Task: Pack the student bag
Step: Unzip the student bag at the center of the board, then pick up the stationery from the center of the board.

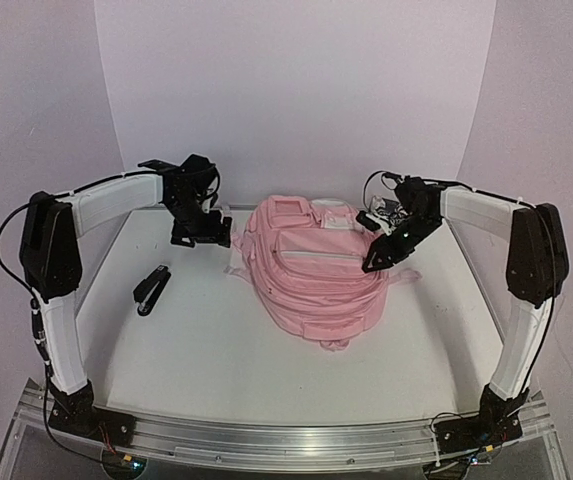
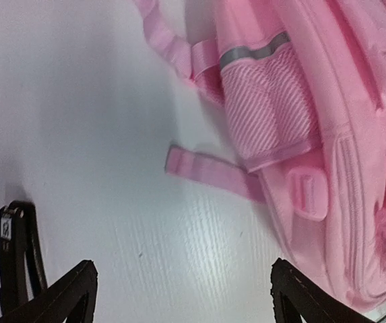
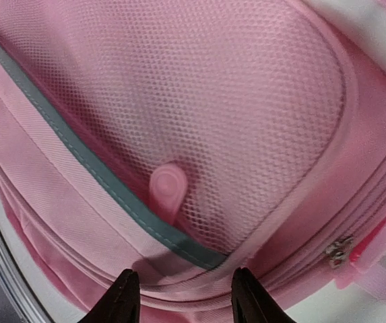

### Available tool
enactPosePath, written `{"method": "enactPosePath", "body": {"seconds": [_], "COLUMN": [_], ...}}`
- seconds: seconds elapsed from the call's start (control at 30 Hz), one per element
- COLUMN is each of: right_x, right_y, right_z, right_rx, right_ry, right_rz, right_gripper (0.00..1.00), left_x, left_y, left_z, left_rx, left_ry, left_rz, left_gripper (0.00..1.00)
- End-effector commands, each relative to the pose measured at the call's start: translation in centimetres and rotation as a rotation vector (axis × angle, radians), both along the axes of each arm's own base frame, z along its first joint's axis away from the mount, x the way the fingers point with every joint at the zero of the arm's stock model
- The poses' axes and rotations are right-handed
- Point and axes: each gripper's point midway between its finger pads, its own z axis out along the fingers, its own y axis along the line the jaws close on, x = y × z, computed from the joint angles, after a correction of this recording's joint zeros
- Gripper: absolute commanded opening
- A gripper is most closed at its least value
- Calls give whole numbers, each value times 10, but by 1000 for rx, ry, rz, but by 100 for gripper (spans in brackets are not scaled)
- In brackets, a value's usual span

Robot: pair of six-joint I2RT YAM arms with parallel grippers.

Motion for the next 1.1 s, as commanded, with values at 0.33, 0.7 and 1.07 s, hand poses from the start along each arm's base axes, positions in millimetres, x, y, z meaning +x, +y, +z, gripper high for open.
{"method": "enactPosePath", "body": {"seconds": [0.33,0.7,1.07], "right_x": [-44,-27,9], "right_y": [103,66,64], "right_z": [8,86,125], "right_rx": [193,8,6], "right_ry": [195,-259,-449], "right_rz": [56,131,134], "right_gripper": [59,92,98], "left_x": [-89,-68,-45], "left_y": [120,161,153], "left_z": [-39,-81,-123], "left_rx": [41,60,18], "left_ry": [417,495,498], "left_rz": [291,268,198], "left_gripper": [98,90,78]}}
